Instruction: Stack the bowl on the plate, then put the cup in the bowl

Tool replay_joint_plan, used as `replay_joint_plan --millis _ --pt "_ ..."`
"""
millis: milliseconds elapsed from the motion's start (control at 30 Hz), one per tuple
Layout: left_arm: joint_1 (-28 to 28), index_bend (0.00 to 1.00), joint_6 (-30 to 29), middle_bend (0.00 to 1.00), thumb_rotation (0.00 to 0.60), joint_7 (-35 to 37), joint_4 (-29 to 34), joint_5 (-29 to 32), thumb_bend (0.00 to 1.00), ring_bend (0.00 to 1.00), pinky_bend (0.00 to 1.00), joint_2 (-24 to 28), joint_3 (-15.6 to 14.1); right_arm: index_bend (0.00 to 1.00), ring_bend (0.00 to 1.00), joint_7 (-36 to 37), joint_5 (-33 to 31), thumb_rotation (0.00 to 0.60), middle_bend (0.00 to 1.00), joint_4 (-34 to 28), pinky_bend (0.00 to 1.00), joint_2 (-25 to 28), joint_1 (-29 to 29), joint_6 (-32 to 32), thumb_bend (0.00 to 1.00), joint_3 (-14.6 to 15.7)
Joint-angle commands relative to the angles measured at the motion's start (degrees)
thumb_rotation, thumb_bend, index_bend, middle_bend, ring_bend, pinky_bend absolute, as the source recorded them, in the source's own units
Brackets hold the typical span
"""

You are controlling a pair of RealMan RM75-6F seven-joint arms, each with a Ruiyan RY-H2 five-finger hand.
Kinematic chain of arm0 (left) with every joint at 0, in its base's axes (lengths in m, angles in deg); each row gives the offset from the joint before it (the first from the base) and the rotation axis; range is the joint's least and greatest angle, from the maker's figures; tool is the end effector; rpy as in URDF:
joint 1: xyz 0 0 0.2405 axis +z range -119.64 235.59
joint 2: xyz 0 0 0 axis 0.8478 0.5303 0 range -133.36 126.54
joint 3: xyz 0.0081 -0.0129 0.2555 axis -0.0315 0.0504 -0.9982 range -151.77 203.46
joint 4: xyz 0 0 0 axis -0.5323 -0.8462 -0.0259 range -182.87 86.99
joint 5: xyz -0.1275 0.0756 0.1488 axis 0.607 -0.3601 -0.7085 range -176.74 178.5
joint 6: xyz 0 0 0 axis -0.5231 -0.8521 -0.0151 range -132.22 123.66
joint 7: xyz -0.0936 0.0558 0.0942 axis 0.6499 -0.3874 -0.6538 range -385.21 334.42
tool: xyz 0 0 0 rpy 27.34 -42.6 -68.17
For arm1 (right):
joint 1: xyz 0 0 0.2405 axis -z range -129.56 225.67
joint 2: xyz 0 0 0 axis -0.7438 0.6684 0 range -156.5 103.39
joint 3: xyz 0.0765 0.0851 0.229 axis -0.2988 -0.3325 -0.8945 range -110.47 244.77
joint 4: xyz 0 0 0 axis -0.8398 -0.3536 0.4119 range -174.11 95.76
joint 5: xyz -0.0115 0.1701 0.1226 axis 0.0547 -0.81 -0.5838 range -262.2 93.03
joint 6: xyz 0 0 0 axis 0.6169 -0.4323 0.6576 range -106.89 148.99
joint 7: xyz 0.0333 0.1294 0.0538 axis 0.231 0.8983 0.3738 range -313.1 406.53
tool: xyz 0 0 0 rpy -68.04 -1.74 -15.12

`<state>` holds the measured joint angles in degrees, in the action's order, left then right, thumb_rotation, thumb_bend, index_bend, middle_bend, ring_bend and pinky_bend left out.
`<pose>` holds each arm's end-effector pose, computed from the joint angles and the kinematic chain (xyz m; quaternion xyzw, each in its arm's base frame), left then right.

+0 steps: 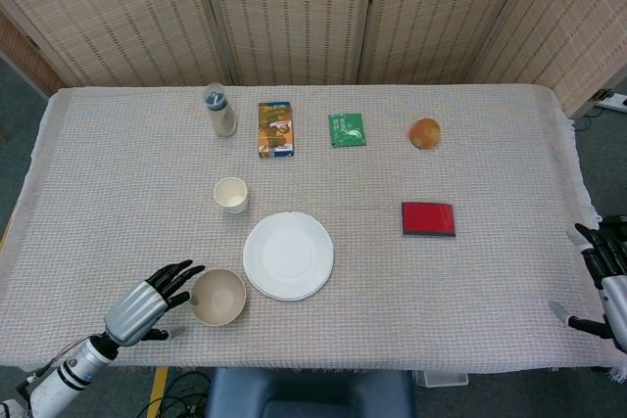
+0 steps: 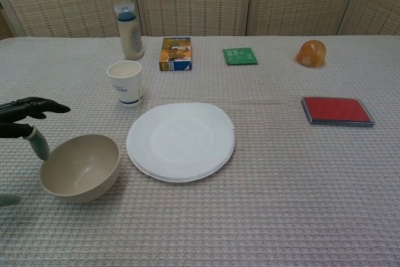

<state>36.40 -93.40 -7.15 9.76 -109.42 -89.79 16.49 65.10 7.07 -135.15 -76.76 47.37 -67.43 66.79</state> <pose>-0.2801 0.2181 0.0363 -0.7795 -0.2739 -0.4741 0.3042 -0.3099 -0.1490 0.2252 0.5774 -0.4281 0.4280 0.5479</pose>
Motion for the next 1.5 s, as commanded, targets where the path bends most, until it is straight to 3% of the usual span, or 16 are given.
replay_joint_plan --millis 33,733,1500 --pt "-0.49 0.44 0.37 0.10 0.600 0.27 -0.15 0.05 0.16 0.00 0.20 -0.86 -0.01 0.00 0.00 9.73 1.66 0.600 0.03 4.54 0.00 1.83 2.37 -6.31 0.20 -0.29" --pt "-3.87 0.51 3.95 0.10 0.600 0.40 -2.13 0.84 0.26 0.00 0.20 -3.82 -0.48 0.00 0.00 10.46 4.01 0.600 0.03 5.72 0.00 1.97 1.61 -5.65 0.20 0.69" --pt "-3.34 0.59 4.51 0.14 0.600 -2.41 -2.61 2.27 0.34 0.00 0.20 -5.88 -1.29 0.00 0.00 12.96 4.44 0.600 0.03 7.07 0.00 1.77 1.89 -7.44 0.20 0.65"
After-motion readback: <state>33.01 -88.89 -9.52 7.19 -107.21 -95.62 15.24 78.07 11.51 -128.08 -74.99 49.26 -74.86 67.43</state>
